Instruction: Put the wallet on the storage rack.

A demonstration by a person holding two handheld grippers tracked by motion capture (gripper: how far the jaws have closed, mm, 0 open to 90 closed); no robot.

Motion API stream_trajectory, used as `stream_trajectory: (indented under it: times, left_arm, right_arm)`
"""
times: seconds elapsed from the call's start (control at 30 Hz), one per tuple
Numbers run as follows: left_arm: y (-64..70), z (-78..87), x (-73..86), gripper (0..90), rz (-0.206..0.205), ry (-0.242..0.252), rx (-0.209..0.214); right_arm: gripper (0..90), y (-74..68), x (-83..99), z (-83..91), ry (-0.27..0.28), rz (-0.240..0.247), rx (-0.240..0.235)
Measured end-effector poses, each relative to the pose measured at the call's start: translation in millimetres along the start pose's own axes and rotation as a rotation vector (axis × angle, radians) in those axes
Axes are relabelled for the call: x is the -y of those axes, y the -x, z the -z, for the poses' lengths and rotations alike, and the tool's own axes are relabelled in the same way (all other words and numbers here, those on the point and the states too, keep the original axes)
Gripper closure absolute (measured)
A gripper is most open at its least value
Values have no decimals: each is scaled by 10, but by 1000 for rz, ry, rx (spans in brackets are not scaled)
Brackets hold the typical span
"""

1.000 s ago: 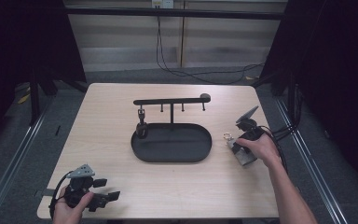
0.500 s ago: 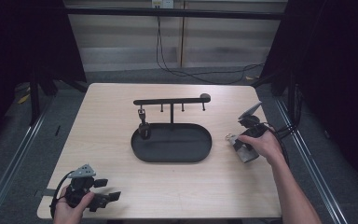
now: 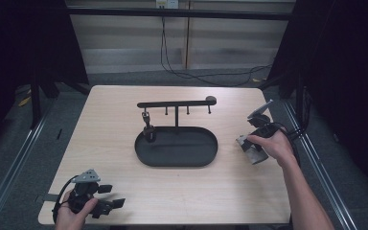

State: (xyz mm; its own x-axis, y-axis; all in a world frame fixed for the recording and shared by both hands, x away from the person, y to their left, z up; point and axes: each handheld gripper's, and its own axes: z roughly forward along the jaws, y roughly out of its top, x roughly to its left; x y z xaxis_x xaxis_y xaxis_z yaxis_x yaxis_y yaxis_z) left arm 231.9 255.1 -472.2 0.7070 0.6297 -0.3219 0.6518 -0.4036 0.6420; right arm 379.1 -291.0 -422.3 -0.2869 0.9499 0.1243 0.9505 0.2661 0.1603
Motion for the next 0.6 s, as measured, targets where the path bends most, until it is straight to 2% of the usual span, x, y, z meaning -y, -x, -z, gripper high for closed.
stream_trajectory:
  times: [0.17, 0.3, 0.47, 0.6]
  left_arm:
    - [6, -10, -1, 209, -7, -13, 10]
    - [0, -11, 1, 208, -1, -9, 10]
    - [-20, -10, 2, 203, 8, -11, -9]
    - [-16, -6, -3, 203, 9, -10, -6]
  right_arm:
    - [337, -53, -28, 38, -5, 5, 8]
    - [337, -105, -63, 109, 11, 19, 15]
    - [337, -112, -69, 135, 16, 9, -1]
    - [337, -100, -62, 166, 26, -2, -10]
